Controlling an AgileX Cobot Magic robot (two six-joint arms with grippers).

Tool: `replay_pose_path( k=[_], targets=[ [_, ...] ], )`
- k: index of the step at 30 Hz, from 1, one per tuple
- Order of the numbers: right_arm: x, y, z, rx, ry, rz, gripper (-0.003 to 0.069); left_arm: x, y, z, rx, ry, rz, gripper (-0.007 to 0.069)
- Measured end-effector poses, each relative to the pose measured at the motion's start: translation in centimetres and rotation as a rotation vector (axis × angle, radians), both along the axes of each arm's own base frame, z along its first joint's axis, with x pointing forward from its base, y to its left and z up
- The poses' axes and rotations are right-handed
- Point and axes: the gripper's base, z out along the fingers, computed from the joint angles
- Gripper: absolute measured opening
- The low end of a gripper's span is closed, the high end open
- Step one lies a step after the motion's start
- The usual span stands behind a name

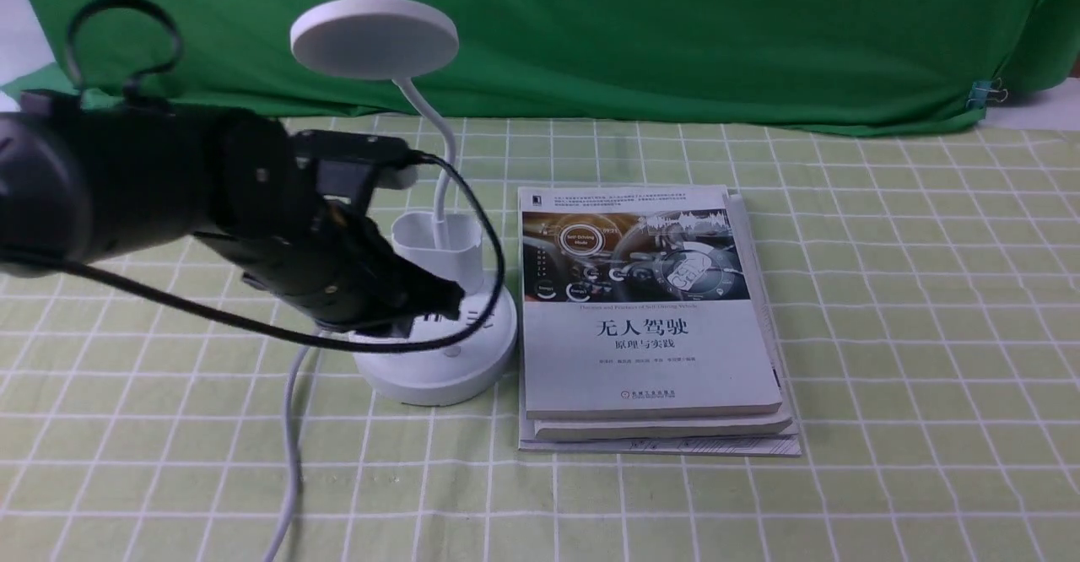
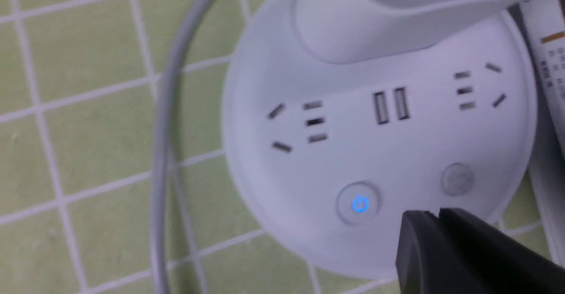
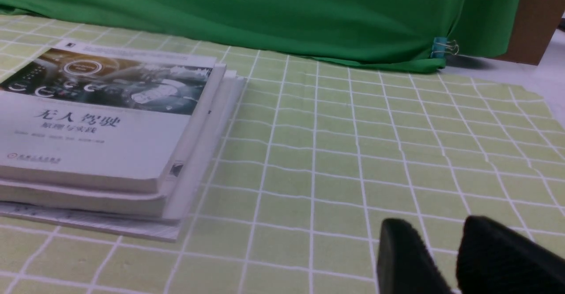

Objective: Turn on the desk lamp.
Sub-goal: Use the left arm to press the button switch on the lamp holder

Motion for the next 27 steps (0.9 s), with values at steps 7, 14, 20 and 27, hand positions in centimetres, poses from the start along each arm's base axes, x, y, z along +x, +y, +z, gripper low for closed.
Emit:
replay_pose_path(
  k=[7, 14, 20, 27],
  targets=[
    [0.0, 0.0, 0.0, 0.0, 0.0, 0.0, 0.0245, 0.2, -2.5, -0.9, 0.019, -0.03, -0.055, 0.0019],
    [0.0, 0.0, 0.0, 0.0, 0.0, 0.0, 0.0245, 0.7, -2.7, -2.2, 0.037, -0.036, -0.063, 0.0019],
    [0.0, 0.0, 0.0, 0.001, 0.0, 0.0, 0.0245, 0.9, -2.8, -2.7, 0.033, -0.034, -0.049, 0.0019],
    [0.0, 0.0, 0.0, 0.001, 0.0, 0.0, 0.0245, 0.8, -2.8, -2.8, 0.035, -0.018, -0.043, 0.0019]
  ],
)
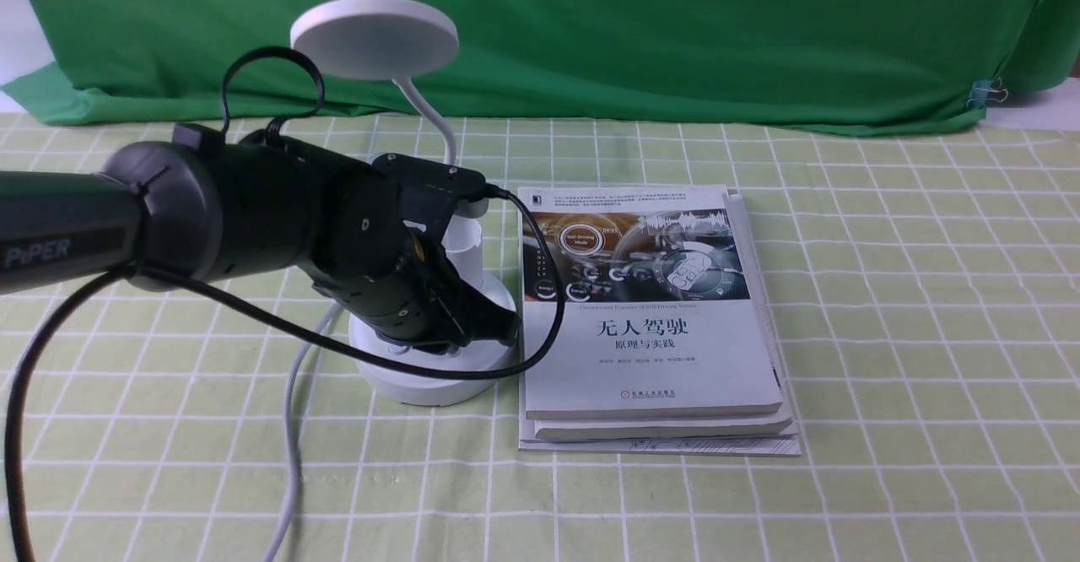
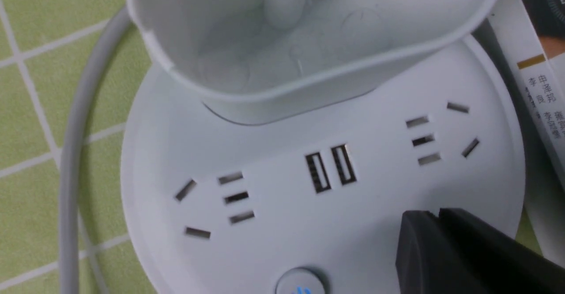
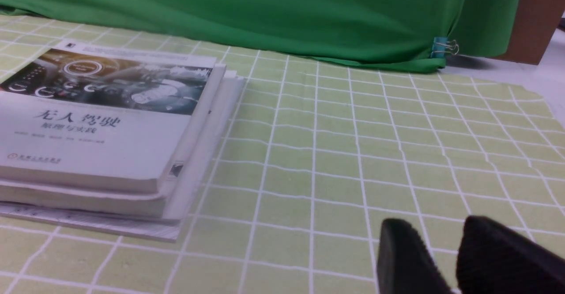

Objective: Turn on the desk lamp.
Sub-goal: Use the left arm to press the button switch on the lamp holder

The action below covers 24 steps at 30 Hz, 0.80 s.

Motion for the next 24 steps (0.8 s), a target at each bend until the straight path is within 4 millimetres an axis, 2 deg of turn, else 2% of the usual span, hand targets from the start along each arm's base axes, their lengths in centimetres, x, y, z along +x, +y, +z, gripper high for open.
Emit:
replay_pose_path(
  k=[16, 24],
  targets=[
    [0.0, 0.0, 0.0, 0.0, 0.0, 0.0, 0.0245, 0.08, -0.12, 0.07, -0.021, -0.007, 0.012, 0.0019],
    [0.0, 0.0, 0.0, 0.0, 0.0, 0.0, 0.0245, 0.52, -0.34, -0.81, -0.025, -0.005, 0.018, 0.0019]
  ],
)
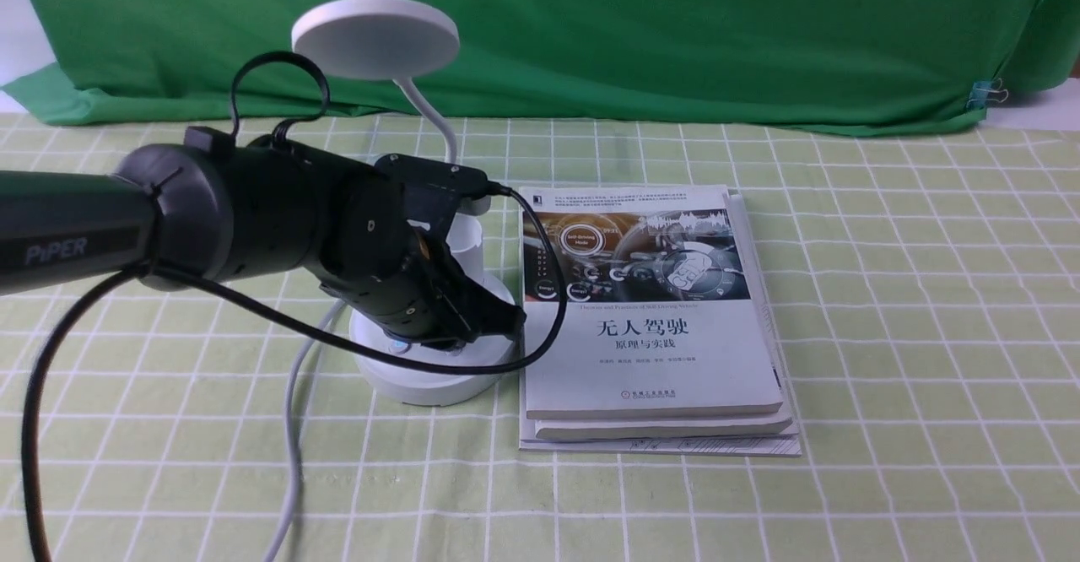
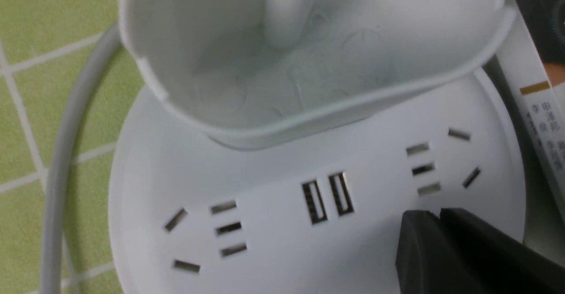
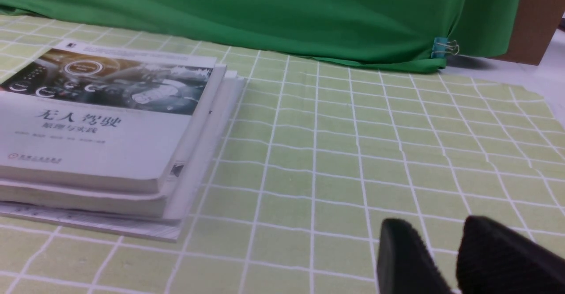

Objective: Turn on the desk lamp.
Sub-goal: Use the left arm to press the button switch on the lamp holder

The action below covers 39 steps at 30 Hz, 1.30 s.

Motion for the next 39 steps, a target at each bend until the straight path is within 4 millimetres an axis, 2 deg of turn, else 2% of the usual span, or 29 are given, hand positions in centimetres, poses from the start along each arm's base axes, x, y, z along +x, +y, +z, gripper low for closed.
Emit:
replay_pose_path(
  k=[12, 21, 27, 34, 39],
  targets=[
    [0.0, 0.0, 0.0, 0.0, 0.0, 0.0, 0.0245, -0.1, 0.0, 0.3, -0.018, -0.021, 0.008, 0.0019],
    [0.0, 0.0, 0.0, 0.0, 0.0, 0.0, 0.0245, -0.7, 0.3, 2.2, -0.024, -0.051, 0.0, 0.0019],
    [0.0, 0.0, 0.0, 0.001, 0.0, 0.0, 0.0245, -0.8, 0.4, 2.0, -0.016, -0.032, -0.001, 0.0019],
    [0.0, 0.0, 0.0, 0.001, 0.0, 0.0, 0.0245, -0.7, 0.3, 0.4, 0.009, 0.025, -0.002, 0.0019],
    [0.0, 0.0, 0.0, 0.0, 0.0, 0.0, 0.0245, -0.6, 0.2, 0.1, 0.011, 0.031, -0.002, 0.0019]
  ],
)
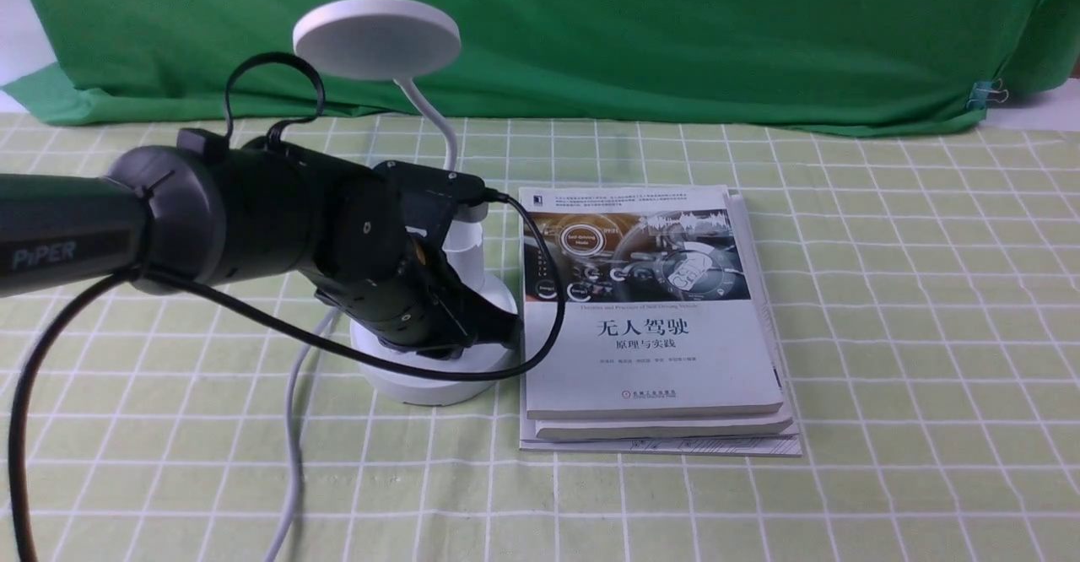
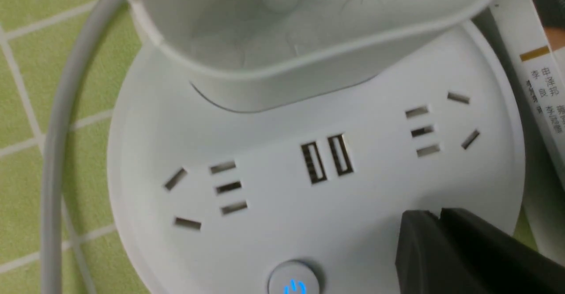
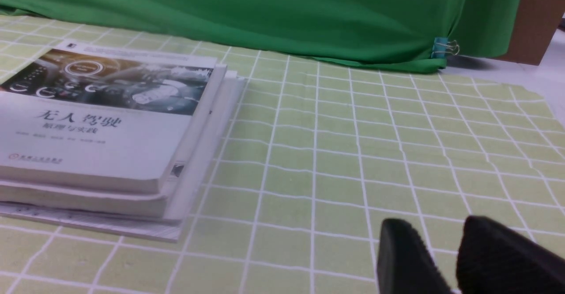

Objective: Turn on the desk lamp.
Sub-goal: Use the left arm to press the button switch on the lamp holder

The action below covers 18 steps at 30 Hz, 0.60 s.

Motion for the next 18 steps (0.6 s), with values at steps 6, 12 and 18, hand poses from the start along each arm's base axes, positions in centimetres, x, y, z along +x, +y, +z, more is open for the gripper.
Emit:
replay_pose_path(
  k=[6, 12, 18],
  targets=[
    [0.0, 0.0, 0.0, 0.0, 0.0, 0.0, 0.0245, 0.18, -0.09, -0.04, -0.003, -0.005, 0.001, 0.0019],
    [0.0, 0.0, 0.0, 0.0, 0.0, 0.0, 0.0245, 0.18, -0.09, -0.05, -0.003, -0.005, 0.001, 0.0019],
    [0.0, 0.0, 0.0, 0.0, 0.0, 0.0, 0.0245, -0.16, 0.08, 0.55, 0.002, -0.001, -0.003, 0.0019]
  ],
)
